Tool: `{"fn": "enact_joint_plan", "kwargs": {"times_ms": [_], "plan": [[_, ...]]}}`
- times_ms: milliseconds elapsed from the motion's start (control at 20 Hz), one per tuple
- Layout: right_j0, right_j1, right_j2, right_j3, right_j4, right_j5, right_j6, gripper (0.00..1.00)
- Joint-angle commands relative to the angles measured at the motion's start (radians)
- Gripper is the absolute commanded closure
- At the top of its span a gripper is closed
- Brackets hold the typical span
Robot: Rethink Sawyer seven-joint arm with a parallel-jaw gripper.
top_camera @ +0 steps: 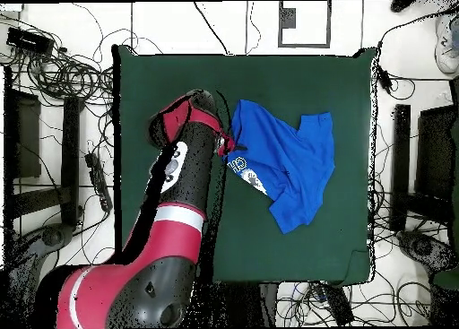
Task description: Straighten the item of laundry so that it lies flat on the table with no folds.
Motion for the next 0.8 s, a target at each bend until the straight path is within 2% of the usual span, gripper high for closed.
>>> {"fn": "enact_joint_plan", "kwargs": {"times_ms": [50,550,800], "plan": [[-0.016,0.022,0.117,0.045,0.152,0.055,0.274,0.0],[0.041,0.063,0.073,0.003,0.214,0.108,0.345,0.0],[0.06,0.082,0.041,-0.011,0.214,0.113,0.357,0.0]]}}
